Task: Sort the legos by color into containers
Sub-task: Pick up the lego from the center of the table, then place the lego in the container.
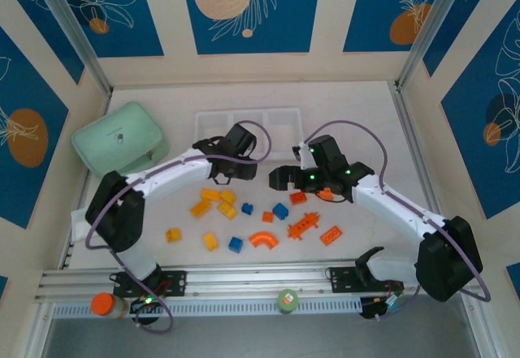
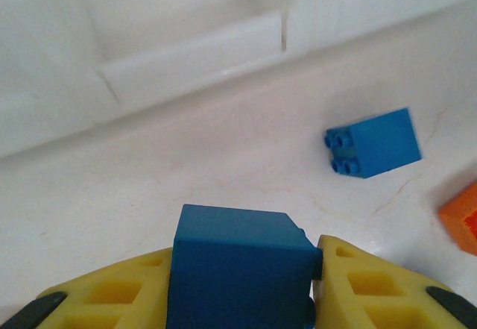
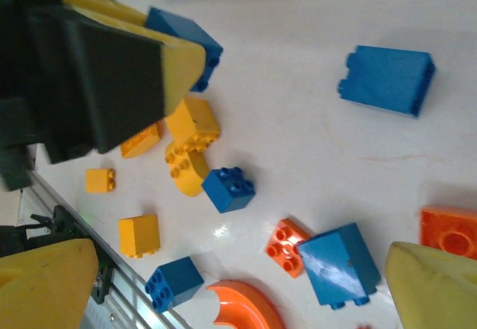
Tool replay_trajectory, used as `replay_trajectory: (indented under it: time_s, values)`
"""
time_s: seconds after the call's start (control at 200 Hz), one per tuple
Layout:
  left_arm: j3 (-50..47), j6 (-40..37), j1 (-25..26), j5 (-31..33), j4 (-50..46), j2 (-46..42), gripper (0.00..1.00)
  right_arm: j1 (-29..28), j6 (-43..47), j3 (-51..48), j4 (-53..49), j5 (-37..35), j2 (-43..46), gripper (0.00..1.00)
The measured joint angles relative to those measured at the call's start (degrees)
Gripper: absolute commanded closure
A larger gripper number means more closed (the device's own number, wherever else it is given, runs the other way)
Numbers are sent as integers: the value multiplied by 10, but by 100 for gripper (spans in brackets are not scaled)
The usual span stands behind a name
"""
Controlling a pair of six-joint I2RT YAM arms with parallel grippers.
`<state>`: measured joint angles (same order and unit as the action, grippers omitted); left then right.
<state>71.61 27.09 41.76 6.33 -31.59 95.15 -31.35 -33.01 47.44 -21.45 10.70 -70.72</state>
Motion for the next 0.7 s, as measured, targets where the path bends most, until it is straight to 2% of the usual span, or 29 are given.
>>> replay_trajectory:
  time_s: [0.115,0.27,0.42,0.595,0.7]
  values:
    - [8,-4,-28,17,-10,-24,67,-13,0,19,0,-2,-23,1]
    - [47,-7,-96,30,-24,-7,68,-20,0,37,5,-4,-45,1]
    - [96,-11,-147,32,-19,48,68,-21,0,50,9,-8,-60,1]
    - [155,-11,-174,32,-20,129,68,-21,0,61,8,-13,-64,1]
    - [179,-11,-183,32,-19,163,62,-21,0,67,9,-15,-64,1]
